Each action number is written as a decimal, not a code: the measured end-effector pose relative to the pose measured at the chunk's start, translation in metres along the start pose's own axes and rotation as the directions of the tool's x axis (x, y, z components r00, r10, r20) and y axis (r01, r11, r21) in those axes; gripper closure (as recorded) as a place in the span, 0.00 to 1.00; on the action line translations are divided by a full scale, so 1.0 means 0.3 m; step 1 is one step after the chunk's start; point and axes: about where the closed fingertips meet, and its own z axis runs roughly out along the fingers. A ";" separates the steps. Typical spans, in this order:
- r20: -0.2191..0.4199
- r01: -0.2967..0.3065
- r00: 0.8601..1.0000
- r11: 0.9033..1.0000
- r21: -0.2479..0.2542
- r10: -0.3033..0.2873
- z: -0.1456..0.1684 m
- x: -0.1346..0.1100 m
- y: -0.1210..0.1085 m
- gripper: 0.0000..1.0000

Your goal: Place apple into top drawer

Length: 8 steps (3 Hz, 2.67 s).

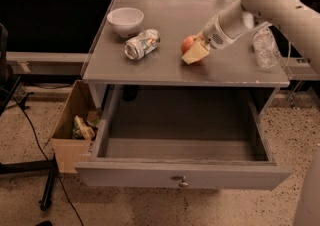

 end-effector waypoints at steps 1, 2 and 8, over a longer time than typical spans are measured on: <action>-0.004 0.033 0.999 0.999 -0.015 -0.033 -0.038 -0.023 0.031 1.00; 0.005 0.075 0.997 0.997 -0.017 -0.075 -0.123 -0.046 0.073 1.00; 0.027 0.189 0.982 0.980 -0.066 -0.187 -0.495 0.067 0.421 1.00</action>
Offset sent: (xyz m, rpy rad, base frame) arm -0.0607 -0.0093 0.0727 -0.0385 -0.0785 0.1048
